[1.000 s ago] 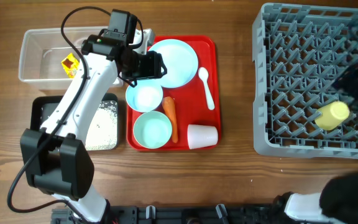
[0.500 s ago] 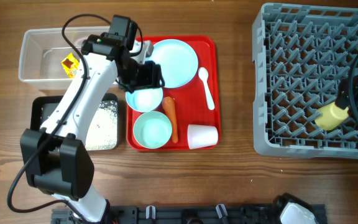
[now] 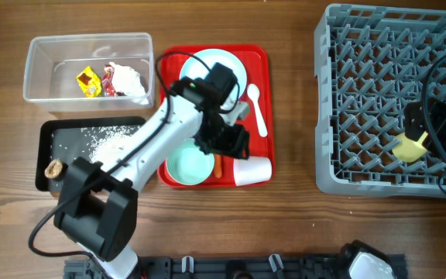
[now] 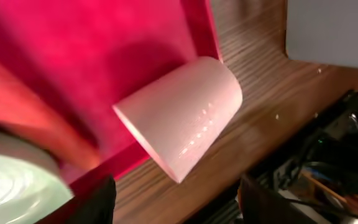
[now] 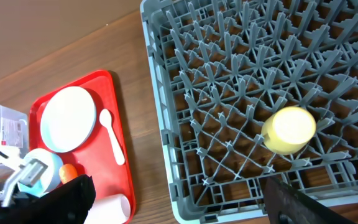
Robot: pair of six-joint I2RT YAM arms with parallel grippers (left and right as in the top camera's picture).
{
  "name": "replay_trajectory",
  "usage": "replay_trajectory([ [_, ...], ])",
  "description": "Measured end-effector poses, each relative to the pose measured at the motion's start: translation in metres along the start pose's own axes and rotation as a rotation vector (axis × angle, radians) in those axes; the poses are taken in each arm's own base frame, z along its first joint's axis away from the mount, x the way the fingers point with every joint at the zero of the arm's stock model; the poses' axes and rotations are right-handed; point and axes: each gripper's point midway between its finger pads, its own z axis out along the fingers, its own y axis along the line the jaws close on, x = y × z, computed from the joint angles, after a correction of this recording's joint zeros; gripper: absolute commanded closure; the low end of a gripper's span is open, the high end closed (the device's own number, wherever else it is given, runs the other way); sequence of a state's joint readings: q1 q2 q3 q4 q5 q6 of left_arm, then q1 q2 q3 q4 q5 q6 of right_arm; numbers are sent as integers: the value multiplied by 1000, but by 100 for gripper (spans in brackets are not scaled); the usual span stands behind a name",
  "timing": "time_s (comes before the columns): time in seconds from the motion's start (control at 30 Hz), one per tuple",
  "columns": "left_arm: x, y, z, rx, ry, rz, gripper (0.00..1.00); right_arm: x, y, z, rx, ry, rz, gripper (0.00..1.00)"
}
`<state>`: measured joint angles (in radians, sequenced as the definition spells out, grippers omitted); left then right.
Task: Sort waste into correct bins and load items into the dishwasher rack
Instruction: 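Grasp the pink cup on the red tray with the left gripper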
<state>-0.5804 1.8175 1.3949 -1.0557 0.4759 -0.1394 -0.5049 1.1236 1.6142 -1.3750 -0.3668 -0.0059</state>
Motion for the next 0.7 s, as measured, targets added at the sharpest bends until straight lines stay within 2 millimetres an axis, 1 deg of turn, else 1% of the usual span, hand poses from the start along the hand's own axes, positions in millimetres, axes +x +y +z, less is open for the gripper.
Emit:
replay_trajectory([
  [0.13, 3, -1, 11, 40, 5, -54, 35, 0, 0, 0, 0, 0, 0, 11],
  [0.27, -3, -2, 22, 76, -25, -108, 35, 0, 0, 0, 0, -2, -1, 11],
  [0.37, -1, -5, 30, 88, -24, -123, 36, 0, 0, 0, 0, -2, -1, 10],
  [0.47, -6, -10, 32, 102, -44, -123, 39, 0, 0, 0, 0, -2, -1, 10],
  [0.53, -9, -12, 32, 108, -57, -127, 45, 0, 0, 0, 0, -1, -1, 10],
  [0.6, -10, -12, 35, 111, -63, -135, 53, 0, 0, 0, 0, -1, -1, 11],
  [0.63, -10, -12, 37, 114, -67, -142, 58, -1, 0, 0, 0, -2, -1, 10],
  [0.7, -8, -11, 43, 116, -69, -156, 70, 0, 0, 0, 0, -1, 0, 10],
])
